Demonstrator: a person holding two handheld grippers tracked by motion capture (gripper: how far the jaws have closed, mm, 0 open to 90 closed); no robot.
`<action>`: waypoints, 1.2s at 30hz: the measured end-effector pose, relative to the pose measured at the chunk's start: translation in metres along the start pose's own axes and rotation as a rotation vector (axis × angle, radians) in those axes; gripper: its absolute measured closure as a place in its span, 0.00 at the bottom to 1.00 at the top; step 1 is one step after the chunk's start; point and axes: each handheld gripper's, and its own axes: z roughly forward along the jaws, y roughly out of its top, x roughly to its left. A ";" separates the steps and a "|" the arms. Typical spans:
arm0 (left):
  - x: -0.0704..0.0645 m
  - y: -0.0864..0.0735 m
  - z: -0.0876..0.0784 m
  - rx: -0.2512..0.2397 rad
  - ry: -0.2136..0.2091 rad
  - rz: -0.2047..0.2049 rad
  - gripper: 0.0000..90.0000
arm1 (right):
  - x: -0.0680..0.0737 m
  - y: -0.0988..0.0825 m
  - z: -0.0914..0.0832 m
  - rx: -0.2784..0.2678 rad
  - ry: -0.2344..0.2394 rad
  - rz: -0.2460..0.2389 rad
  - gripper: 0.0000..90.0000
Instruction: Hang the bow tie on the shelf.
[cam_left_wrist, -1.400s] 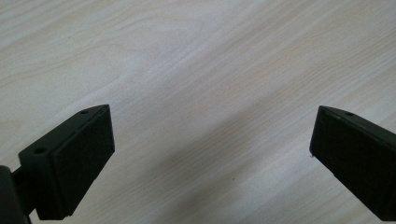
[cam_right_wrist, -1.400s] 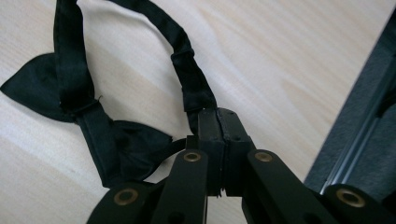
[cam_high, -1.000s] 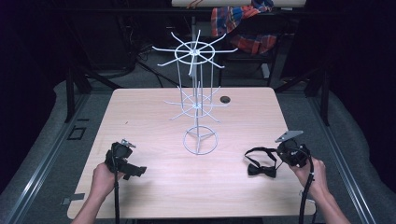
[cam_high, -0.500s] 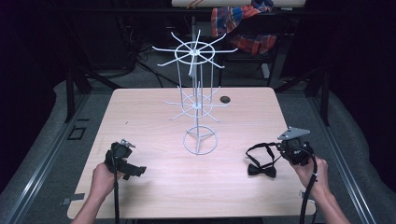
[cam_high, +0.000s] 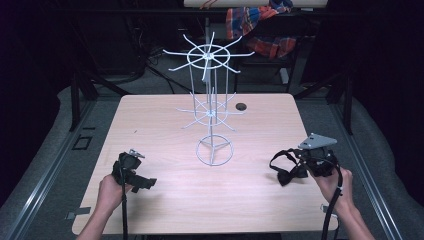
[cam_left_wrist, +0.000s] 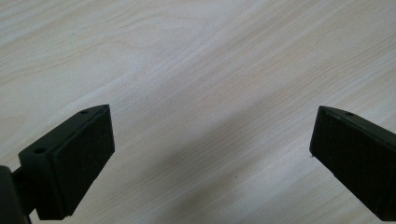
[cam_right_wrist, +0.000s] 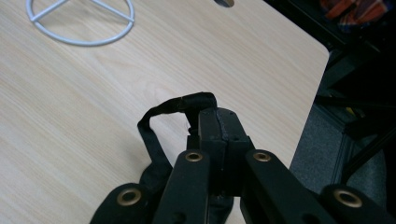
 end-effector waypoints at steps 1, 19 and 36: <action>0.000 0.000 0.000 0.000 0.000 0.000 0.00 | 0.000 0.001 0.000 -0.007 0.001 0.004 1.00; 0.000 0.000 0.000 -0.001 -0.009 0.006 0.00 | 0.008 0.033 0.002 -0.044 0.042 -0.031 1.00; -0.001 0.000 0.000 -0.002 -0.019 0.011 0.00 | 0.015 0.059 0.009 -0.069 0.053 -0.050 1.00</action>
